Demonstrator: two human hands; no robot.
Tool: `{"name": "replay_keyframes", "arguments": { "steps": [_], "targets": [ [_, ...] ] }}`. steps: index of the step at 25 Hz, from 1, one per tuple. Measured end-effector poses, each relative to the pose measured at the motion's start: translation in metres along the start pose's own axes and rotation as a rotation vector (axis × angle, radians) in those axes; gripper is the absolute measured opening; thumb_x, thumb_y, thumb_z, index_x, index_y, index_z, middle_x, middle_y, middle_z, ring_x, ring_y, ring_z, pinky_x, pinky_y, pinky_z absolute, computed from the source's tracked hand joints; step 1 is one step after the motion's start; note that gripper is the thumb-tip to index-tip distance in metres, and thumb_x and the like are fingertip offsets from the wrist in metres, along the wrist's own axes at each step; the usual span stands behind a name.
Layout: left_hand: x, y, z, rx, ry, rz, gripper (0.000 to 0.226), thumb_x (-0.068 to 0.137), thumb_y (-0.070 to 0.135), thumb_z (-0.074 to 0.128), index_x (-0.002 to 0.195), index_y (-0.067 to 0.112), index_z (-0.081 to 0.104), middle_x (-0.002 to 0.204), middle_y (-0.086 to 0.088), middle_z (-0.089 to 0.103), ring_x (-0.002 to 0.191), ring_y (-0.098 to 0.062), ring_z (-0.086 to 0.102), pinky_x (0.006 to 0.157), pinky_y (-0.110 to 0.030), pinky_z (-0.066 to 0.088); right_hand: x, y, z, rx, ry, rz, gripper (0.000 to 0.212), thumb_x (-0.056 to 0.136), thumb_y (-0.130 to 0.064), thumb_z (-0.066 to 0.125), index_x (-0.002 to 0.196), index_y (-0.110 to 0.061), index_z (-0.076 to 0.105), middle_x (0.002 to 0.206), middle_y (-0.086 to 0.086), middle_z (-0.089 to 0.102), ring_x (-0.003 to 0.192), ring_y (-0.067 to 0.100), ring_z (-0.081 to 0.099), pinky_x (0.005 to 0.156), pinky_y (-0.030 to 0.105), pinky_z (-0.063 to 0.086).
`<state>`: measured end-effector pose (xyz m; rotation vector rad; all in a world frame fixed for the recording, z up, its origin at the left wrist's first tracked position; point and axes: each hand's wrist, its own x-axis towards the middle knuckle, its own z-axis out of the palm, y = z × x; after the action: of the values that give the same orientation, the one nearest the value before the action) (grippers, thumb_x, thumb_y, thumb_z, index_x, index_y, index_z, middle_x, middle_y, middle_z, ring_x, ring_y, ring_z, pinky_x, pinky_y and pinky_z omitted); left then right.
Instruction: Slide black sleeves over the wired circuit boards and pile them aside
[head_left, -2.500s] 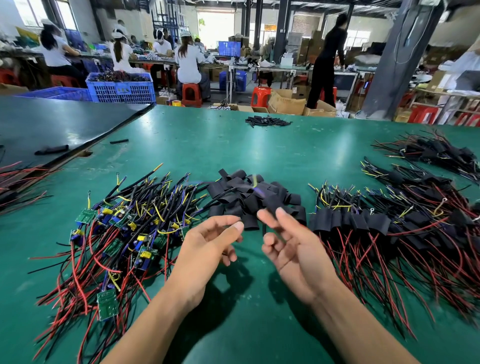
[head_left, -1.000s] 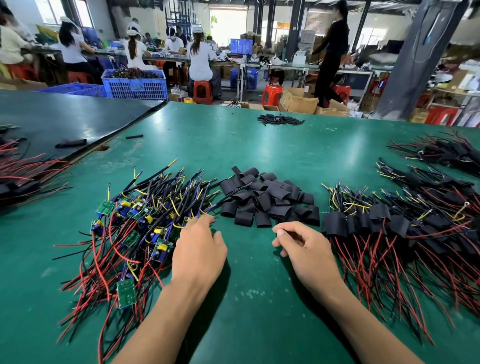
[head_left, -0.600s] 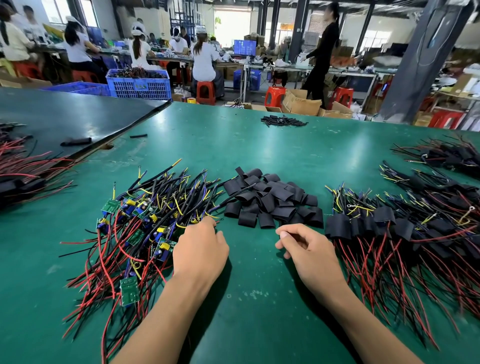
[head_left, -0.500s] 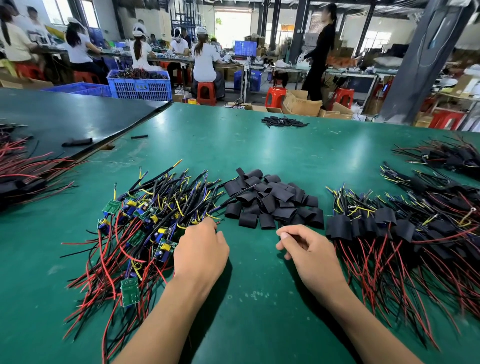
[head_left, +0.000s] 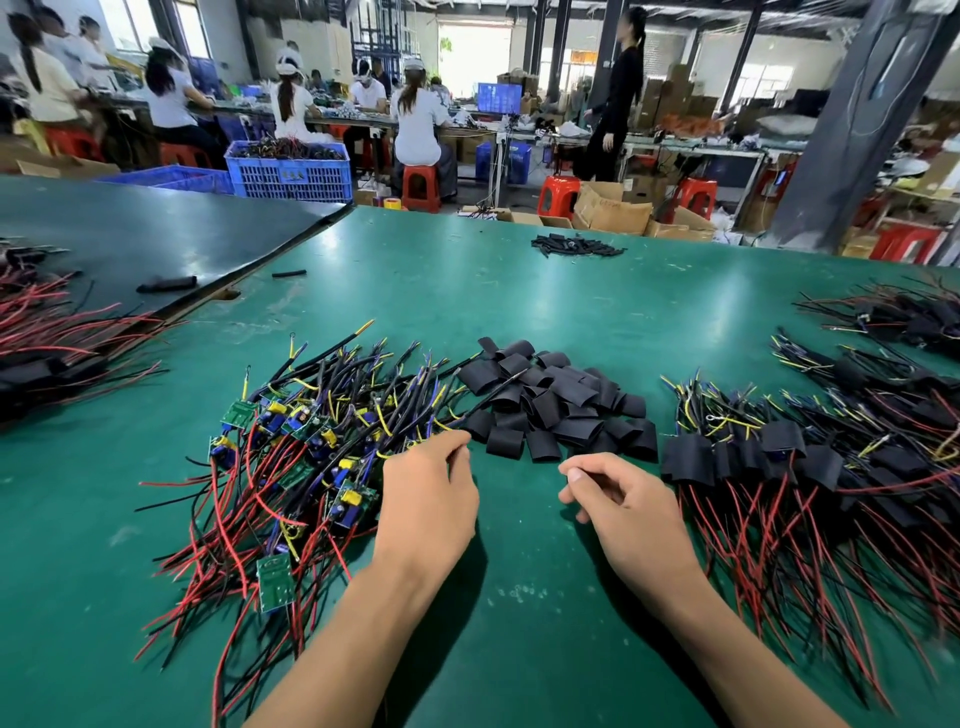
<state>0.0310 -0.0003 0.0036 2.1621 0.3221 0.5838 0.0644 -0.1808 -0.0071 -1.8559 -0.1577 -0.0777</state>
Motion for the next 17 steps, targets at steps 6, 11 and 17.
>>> {"name": "replay_keyframes", "arguments": {
  "steps": [6,11,17],
  "targets": [
    [-0.018,0.009,0.011,0.218,-0.210,0.110,0.033,0.095,0.029,0.053,0.127,0.028,0.060,0.115,0.007,0.070,0.099,-0.025,0.065,0.085,-0.034,0.051,0.000,0.000,0.000,-0.040,-0.002,-0.013,0.020,0.094,-0.013,0.064,0.085,-0.028,0.074,0.073,-0.008,0.074,0.061,-0.002,0.061,0.061,0.006,0.044],
    [-0.022,0.014,0.014,0.437,-0.174,0.089,0.029,0.098,0.033,0.046,0.123,0.028,0.058,0.120,0.006,0.058,0.113,-0.022,0.055,0.090,-0.033,0.044,0.000,0.001,0.000,-0.060,-0.007,-0.011,0.019,0.094,-0.014,0.064,0.086,-0.029,0.074,0.073,-0.009,0.074,0.062,-0.002,0.063,0.062,0.006,0.044],
    [-0.026,0.014,0.011,0.678,-0.154,0.047,0.031,0.097,0.038,0.046,0.127,0.029,0.050,0.131,0.001,0.043,0.122,-0.024,0.041,0.097,-0.039,0.036,-0.001,0.002,0.001,-0.064,-0.003,-0.006,0.017,0.094,-0.016,0.064,0.087,-0.029,0.074,0.074,-0.010,0.074,0.065,-0.001,0.064,0.066,0.010,0.046]
  ]
}}
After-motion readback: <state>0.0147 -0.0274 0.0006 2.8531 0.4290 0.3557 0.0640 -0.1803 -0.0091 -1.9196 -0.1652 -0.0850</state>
